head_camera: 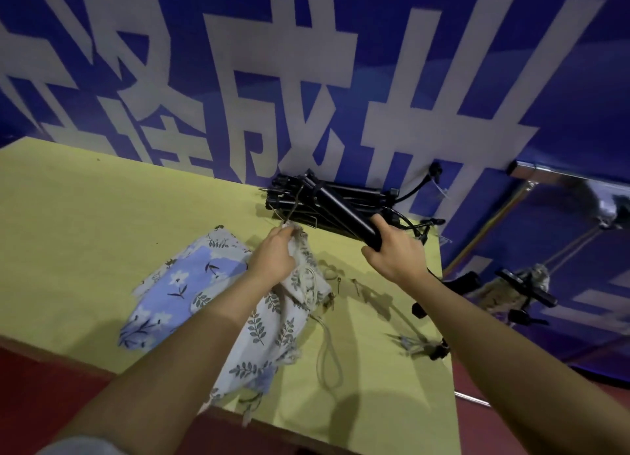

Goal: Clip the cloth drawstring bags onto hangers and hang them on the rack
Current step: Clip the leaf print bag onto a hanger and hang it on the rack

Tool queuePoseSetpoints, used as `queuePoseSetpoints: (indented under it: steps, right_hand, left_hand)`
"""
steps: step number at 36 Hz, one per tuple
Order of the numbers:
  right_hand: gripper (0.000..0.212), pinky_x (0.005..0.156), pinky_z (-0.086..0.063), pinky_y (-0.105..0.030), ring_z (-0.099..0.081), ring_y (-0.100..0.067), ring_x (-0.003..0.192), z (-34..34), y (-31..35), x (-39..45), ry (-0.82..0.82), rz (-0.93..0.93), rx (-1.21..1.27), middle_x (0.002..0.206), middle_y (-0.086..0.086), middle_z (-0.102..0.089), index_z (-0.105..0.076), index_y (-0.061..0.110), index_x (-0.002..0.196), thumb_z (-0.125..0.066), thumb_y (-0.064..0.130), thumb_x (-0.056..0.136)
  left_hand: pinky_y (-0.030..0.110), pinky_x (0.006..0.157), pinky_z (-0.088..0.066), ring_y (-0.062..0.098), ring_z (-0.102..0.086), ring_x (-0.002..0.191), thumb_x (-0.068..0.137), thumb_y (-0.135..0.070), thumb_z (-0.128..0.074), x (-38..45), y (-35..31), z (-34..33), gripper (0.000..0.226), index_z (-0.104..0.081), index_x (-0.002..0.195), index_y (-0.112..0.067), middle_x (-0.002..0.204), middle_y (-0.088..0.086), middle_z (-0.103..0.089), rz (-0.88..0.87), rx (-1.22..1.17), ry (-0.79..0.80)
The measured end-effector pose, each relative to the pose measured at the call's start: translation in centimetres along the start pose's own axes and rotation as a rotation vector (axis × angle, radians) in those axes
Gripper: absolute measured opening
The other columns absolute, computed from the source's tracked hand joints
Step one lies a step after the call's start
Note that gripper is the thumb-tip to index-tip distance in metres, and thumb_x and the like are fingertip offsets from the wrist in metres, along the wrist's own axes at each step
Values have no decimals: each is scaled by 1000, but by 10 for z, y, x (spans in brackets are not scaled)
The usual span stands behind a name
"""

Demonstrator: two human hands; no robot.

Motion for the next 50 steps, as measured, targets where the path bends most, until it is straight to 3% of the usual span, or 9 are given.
queuePoseSetpoints:
  steps: [6,12,21,27,33,36,40,45,50]
  right_hand:
    - [39,66,-45,-35,-59,-34,83,7,-4,-19,62,15,26,90,-7,-64,-43,23,115,-59,32,80]
    - [43,68,-47,-34,-60,-32,79,2,-4,-36,61,22,72,85,-1,-62,-44,28,119,-60,32,79]
    - [43,67,-47,-34,-62,-30,83,-2,10,-35,107,113,-9,92,-4,-67,-43,28,121,-57,33,81]
    - [38,63,-45,-32,-62,-28,85,-16,21,-39,195,279,-255,101,-1,-64,-41,28,119,-51,32,83]
    - [42,83,-45,-37,-58,-30,101,-17,48,-26,152,371,-444,115,-7,-57,-39,25,129,-50,24,89]
    - [42,86,-43,-38,-58,-32,103,-8,65,-15,64,449,-529,115,-12,-59,-49,19,124,-61,21,83]
    - [36,61,-45,-29,-60,-23,65,9,86,-9,-130,616,-593,75,-2,-62,-66,17,86,-81,22,54]
    - [23,93,-33,-42,-61,-26,88,29,98,-8,-433,755,-564,93,-4,-63,-63,13,96,-66,12,73]
    - [36,90,-29,-35,-47,-23,105,37,95,-19,-590,728,-404,117,-4,-58,-53,15,114,-58,17,78]
  left_hand:
    - [41,99,-43,32,-44,128,88,0,-52,-8,6,5,76,-13,151,-14,156,5,-18,63,-70,134]
    - [25,59,-43,36,-54,114,82,8,-55,-14,27,15,79,-18,149,-14,152,9,-27,97,-207,104]
    - [29,74,-46,26,-54,115,78,7,-60,-21,15,32,88,-20,150,-24,152,3,-30,-20,-269,94]
    - [32,62,-51,27,-61,94,77,9,-61,-26,4,45,96,-14,150,-32,158,0,-17,-41,-163,179]
    - [24,74,-48,23,-46,125,77,4,-63,-37,-19,40,95,-12,151,-24,156,2,-21,-120,43,248]
    - [34,100,-40,26,-33,134,78,-8,-67,-40,-30,37,92,-14,151,-25,154,1,-26,-149,180,207]
    - [36,88,-26,24,-33,116,75,-44,-69,-40,-35,37,72,-38,139,-32,134,-3,-48,-206,319,57]
    - [36,82,-28,22,-47,105,78,-36,-61,-34,-35,30,28,-55,102,-23,94,-5,-55,-200,143,-83]
    - [34,77,-27,23,-53,99,77,-29,-66,-27,-27,36,29,-59,104,-20,97,-1,-63,-97,-49,-234]
Point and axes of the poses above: each hand's wrist, its own x-axis towards the middle knuckle, its own z-axis out of the back of the hand, y = z × x, the point moved 6 cm from there along x, towards the middle knuckle
